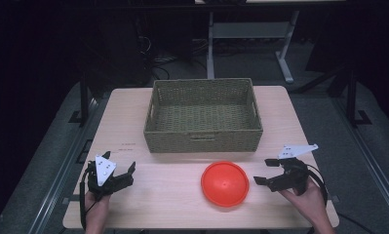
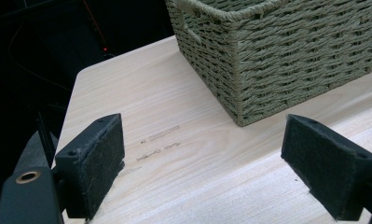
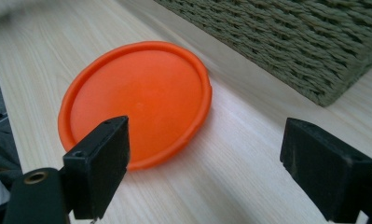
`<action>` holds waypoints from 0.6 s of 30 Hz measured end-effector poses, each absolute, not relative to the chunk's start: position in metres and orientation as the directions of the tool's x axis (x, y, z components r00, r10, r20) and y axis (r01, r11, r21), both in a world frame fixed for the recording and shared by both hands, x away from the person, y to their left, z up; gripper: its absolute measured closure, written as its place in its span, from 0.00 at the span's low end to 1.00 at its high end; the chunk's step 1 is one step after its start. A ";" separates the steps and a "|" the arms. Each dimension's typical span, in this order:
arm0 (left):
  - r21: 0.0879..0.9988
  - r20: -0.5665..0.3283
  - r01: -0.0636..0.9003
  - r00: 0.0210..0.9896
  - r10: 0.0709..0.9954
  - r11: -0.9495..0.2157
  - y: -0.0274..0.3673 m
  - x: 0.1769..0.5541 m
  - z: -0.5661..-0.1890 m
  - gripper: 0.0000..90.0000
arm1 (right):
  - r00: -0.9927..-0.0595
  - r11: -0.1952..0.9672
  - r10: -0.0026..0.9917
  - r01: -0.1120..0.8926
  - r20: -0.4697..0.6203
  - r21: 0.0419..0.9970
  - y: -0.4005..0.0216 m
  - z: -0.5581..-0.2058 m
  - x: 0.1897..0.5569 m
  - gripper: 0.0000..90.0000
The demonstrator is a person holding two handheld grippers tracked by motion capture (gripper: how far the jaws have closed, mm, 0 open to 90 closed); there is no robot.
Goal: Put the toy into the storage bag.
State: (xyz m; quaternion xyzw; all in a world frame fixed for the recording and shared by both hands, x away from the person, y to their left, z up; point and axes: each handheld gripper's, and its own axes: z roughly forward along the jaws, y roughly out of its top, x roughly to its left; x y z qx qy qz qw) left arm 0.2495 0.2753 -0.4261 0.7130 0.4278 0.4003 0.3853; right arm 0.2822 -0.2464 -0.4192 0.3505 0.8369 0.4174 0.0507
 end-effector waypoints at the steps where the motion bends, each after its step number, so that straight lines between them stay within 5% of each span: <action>1: 0.890 0.245 0.302 0.315 0.917 -0.341 0.275 0.249 -0.426 0.14 | -0.749 0.406 0.629 0.544 0.208 0.734 -0.246 -0.419 0.282 0.17; 18: 0.893 0.239 0.301 0.314 0.919 -0.335 0.275 0.249 -0.426 0.14 | -0.748 0.450 0.621 0.584 0.233 0.676 -0.227 -0.419 0.301 0.19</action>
